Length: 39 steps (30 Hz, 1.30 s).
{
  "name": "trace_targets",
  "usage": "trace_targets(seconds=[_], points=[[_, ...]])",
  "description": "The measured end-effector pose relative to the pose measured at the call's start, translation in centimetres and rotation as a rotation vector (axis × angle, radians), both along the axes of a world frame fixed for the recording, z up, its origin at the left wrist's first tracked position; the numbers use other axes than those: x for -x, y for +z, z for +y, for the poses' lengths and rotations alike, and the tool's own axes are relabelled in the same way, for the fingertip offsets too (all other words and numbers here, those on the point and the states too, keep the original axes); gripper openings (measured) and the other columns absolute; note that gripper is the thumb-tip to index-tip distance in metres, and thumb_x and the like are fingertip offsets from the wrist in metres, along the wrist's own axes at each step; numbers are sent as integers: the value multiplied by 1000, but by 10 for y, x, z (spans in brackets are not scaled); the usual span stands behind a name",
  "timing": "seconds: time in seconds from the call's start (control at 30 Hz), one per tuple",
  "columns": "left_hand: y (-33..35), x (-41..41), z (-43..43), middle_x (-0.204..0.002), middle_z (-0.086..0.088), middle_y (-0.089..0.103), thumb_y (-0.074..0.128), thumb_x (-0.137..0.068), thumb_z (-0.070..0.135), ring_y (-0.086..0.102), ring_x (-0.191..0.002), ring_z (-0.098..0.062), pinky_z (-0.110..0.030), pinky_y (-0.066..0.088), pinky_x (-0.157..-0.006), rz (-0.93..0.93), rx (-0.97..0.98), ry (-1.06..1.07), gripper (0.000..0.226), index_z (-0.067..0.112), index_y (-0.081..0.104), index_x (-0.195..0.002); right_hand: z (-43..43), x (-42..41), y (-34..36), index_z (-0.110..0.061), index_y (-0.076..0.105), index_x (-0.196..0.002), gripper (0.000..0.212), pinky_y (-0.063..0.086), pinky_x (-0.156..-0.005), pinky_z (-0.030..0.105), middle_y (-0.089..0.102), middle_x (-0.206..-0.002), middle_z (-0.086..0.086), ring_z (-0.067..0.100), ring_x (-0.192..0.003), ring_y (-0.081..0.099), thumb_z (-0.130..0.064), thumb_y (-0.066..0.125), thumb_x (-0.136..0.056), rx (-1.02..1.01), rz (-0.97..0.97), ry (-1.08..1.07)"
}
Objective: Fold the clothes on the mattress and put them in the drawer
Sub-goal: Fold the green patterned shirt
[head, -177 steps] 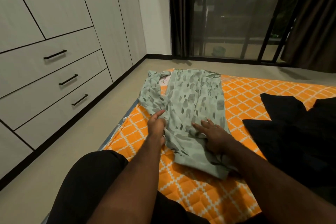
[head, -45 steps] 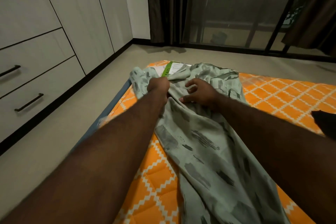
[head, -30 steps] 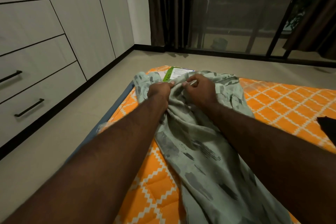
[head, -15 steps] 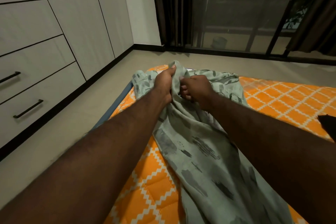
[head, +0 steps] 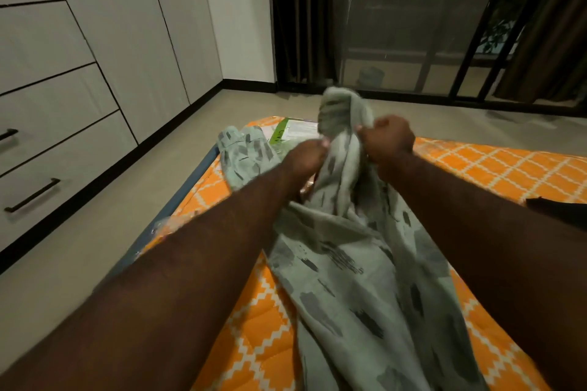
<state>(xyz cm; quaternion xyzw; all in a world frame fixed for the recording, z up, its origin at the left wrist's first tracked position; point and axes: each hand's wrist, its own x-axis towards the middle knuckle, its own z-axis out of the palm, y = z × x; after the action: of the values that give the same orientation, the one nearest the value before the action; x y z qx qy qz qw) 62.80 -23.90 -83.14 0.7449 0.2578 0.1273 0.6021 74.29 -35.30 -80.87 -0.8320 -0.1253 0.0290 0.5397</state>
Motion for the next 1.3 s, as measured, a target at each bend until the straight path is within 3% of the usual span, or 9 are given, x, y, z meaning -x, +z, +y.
trace_targets(seconds=[0.1,0.3,0.43,0.63,0.77,0.87,1.07,1.17,1.3], points=[[-21,3,-2,-109,-10,69,68,-91,45,62,-102,-28,-32,48,-82,296,-616,70,37,12,70,-107,-19,-7,-35,1,66,-98,28,55,-63,38,64,-81,18,28,-62,60,-17,83,-84,110,406,102],[-20,6,-4,-94,-6,73,71,-90,34,65,-88,-27,-33,51,-74,210,-652,214,21,14,74,-93,-25,-22,-39,-17,71,-69,31,63,-79,50,75,-81,6,29,-82,74,-44,84,-75,-90,123,-24],[-21,13,-11,-101,-6,66,57,-98,36,60,-89,-28,-35,45,-72,244,-720,265,20,17,61,-101,-26,-38,-33,0,70,-105,44,62,-83,51,72,-107,19,37,-96,71,-35,83,-81,47,277,38],[-14,31,-36,-120,-10,52,52,-98,51,59,-101,-32,-43,54,-83,242,-910,244,42,21,47,-126,-59,-9,-27,1,54,-127,55,53,-86,42,63,-125,21,41,-115,62,-42,66,-96,380,22,-105],[-3,48,-51,-66,2,53,53,-98,52,57,-68,-24,-33,42,-58,95,-972,28,45,21,53,-65,-88,38,-20,-9,69,-83,39,61,-79,47,74,-84,16,37,-82,72,-46,64,-93,234,-14,64],[2,67,-65,-55,4,53,50,-97,58,53,-57,-17,-31,40,-54,160,-936,-159,54,23,53,-55,-112,86,-21,-7,69,-65,44,60,-63,42,70,-64,15,26,-53,66,-39,69,-94,168,113,235],[16,111,-101,-73,5,60,51,-99,51,61,-77,-20,-32,39,-65,240,-860,-180,37,26,64,-75,-149,152,-26,-19,71,-93,34,57,-56,31,71,-76,3,19,-58,66,-53,70,-91,206,135,335],[10,141,-130,-107,-6,63,59,-93,45,57,-109,-31,-41,43,-88,229,-888,23,24,24,67,-102,-164,174,-31,-19,68,-126,44,56,-80,30,72,-114,0,19,-91,70,-44,74,-90,234,38,392],[2,170,-176,-145,-15,36,66,-88,49,36,-132,-40,-53,37,-105,488,-545,374,61,23,43,-138,-175,195,-33,-22,70,-120,29,58,-74,35,73,-114,5,21,-92,70,-21,71,-91,101,65,296]])
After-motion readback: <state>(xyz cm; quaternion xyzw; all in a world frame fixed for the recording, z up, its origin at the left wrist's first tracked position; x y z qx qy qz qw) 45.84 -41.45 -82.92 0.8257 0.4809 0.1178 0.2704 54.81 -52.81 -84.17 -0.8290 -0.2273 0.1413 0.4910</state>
